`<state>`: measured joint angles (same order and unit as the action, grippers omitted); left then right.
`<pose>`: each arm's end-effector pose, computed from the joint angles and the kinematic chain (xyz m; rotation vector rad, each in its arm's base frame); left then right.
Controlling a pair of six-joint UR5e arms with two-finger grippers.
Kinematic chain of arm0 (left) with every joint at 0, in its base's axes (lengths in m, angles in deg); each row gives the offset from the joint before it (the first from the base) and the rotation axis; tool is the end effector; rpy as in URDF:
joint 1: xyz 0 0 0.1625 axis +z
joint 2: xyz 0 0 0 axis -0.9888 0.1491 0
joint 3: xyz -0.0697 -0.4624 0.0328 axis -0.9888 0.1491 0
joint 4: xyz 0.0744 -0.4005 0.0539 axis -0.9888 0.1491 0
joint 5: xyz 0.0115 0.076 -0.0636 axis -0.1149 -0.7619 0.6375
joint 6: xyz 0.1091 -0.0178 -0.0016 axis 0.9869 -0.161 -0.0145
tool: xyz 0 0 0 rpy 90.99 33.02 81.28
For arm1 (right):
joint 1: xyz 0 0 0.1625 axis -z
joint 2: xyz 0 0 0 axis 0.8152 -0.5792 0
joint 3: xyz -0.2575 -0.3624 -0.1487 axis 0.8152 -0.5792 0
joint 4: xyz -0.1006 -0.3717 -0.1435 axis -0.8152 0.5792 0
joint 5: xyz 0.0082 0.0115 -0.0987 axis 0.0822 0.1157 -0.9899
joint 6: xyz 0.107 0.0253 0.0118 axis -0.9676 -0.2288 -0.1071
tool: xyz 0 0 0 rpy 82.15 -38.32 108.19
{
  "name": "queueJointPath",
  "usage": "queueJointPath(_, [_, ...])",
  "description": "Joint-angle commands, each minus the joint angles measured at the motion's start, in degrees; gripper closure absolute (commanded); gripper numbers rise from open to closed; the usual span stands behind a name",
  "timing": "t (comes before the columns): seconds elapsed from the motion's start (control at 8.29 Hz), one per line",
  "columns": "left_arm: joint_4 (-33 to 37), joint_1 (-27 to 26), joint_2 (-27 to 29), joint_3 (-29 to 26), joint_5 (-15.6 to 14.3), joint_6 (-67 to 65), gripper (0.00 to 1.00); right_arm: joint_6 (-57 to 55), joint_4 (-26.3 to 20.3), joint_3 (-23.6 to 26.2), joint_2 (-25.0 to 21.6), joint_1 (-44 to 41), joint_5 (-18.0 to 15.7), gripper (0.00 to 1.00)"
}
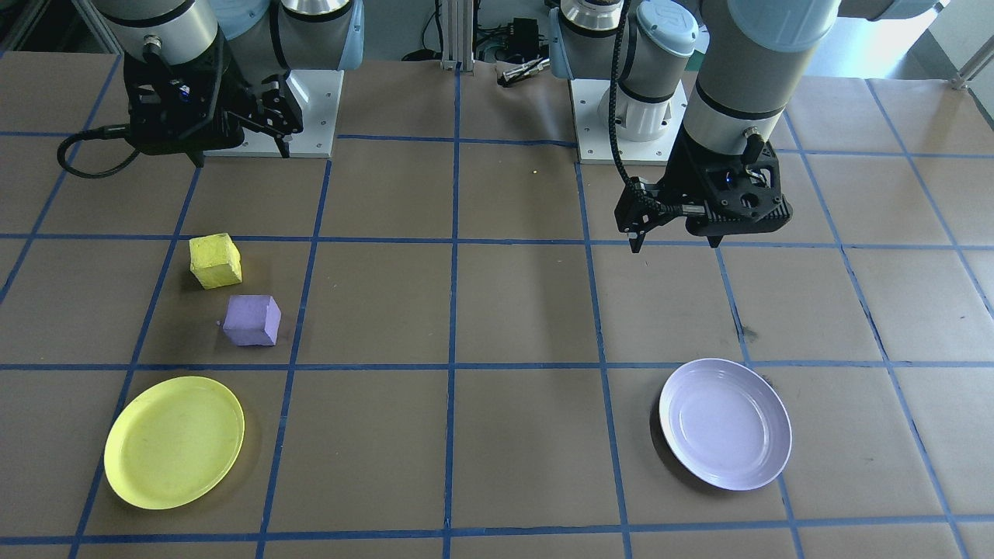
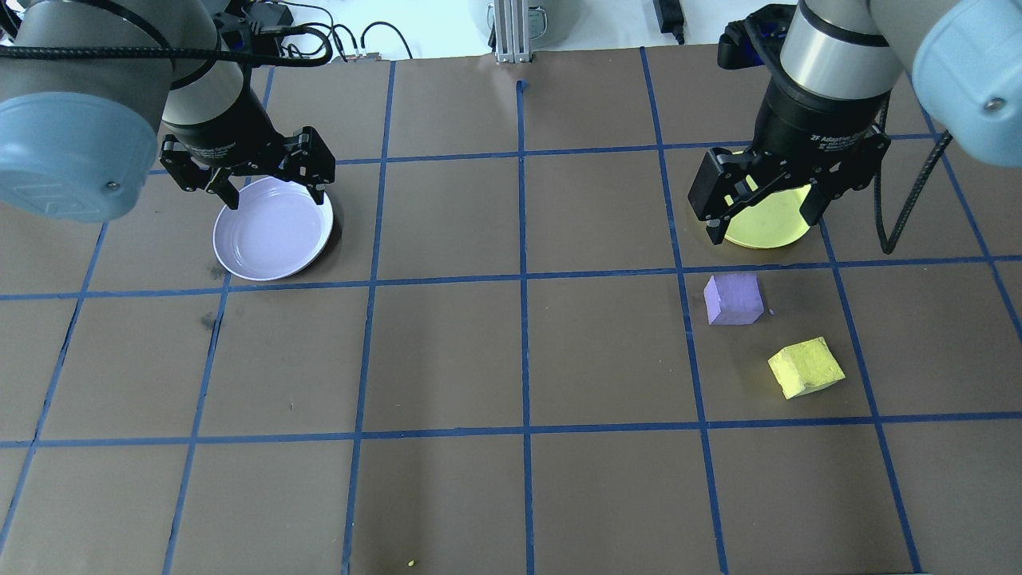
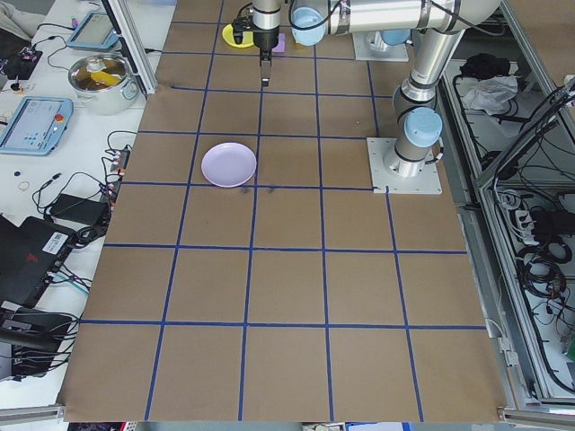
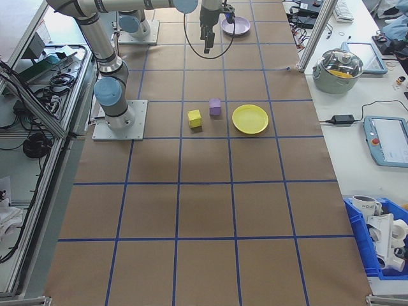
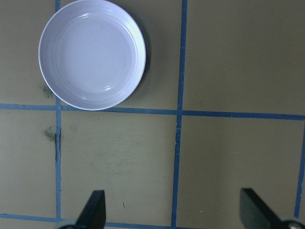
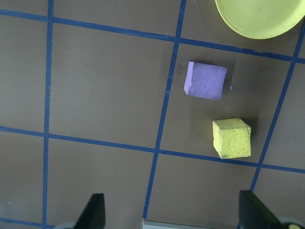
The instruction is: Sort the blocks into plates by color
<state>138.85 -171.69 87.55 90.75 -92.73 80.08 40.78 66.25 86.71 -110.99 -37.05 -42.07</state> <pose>-0.1283 -0.5044 0.4842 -0.0853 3.0745 -0.0902 0.1443 -0.4481 0.5258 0.2532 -3.1127 -0.2095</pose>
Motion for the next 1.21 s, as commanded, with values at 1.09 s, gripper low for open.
queueJointPath(1.09, [0.0, 0.0, 0.0, 0.8, -0.3, 0.7, 0.0, 27.4, 27.2, 26.6, -0.6, 16.1, -6.2, 0.02])
